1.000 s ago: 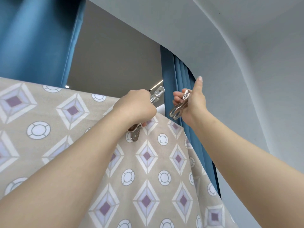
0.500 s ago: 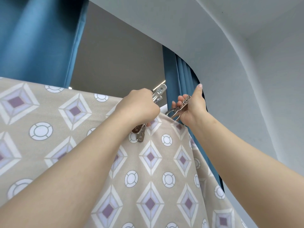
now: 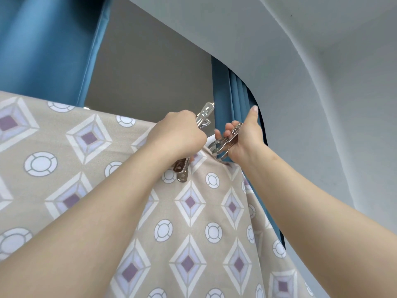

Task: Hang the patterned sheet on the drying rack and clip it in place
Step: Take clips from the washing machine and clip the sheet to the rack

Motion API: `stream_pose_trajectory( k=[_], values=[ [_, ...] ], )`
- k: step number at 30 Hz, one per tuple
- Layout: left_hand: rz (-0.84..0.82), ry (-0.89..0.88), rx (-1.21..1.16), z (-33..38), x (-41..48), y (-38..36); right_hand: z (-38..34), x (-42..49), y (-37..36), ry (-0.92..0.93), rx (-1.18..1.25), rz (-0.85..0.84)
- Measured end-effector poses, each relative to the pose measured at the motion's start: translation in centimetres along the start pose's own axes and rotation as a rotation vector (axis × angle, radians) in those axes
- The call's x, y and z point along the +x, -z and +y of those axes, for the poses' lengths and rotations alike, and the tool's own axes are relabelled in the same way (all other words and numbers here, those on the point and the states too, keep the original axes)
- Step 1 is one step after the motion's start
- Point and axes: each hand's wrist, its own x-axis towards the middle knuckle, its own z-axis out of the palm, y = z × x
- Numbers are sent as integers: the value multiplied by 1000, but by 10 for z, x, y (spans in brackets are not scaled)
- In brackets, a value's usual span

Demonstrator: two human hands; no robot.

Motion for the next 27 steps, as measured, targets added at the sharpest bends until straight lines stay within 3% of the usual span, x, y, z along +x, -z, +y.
stream_pose_trajectory(
  k=[5,14,27],
  values=[
    [-6,-7,-21,2,0,-1,-7,-3,-4,-40,123,64],
    [-5,-17,-34,-1,-1,1,7,-7,-9,-1,42,147],
    [22,-10,-146,-4,-9,-4,14,-12,7,-43,-501,-18]
  ],
)
